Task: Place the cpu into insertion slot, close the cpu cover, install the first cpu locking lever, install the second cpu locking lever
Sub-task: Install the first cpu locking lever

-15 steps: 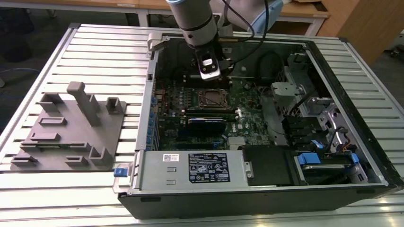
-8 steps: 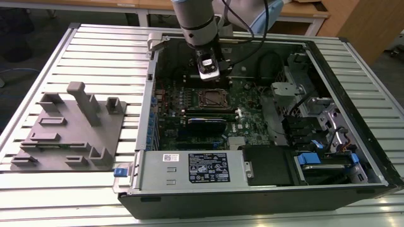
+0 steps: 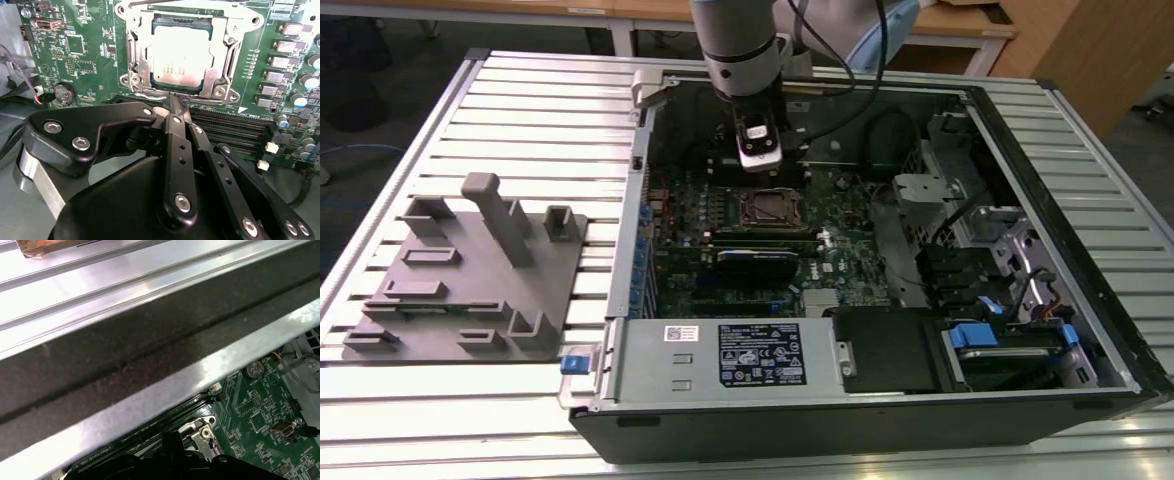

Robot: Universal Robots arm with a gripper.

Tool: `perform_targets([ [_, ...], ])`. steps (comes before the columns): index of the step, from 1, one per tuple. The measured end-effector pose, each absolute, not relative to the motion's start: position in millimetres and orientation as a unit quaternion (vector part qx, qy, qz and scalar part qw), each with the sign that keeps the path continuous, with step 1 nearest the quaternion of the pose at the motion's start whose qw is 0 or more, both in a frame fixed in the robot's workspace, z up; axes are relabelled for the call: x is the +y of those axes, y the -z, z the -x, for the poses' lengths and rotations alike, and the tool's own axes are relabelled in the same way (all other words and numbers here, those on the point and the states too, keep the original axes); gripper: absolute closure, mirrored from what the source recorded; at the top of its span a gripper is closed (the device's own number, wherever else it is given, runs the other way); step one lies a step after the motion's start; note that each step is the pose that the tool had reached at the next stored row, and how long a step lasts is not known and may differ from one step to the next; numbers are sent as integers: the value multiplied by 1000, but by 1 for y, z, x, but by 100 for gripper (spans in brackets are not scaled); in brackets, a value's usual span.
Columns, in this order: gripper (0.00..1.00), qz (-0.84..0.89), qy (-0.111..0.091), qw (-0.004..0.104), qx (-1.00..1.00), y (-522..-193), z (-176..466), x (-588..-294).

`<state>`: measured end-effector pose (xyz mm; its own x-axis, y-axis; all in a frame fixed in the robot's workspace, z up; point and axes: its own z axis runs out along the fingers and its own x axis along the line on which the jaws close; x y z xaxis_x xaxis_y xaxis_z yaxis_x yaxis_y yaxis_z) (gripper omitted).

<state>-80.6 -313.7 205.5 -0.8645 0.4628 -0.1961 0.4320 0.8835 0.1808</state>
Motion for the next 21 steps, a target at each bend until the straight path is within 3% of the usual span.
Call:
perform_targets([
  [16,89,-233,-62,104,965,-224,80,-314],
  [21,89,-235,-53,69,968,-223,79,-314],
])
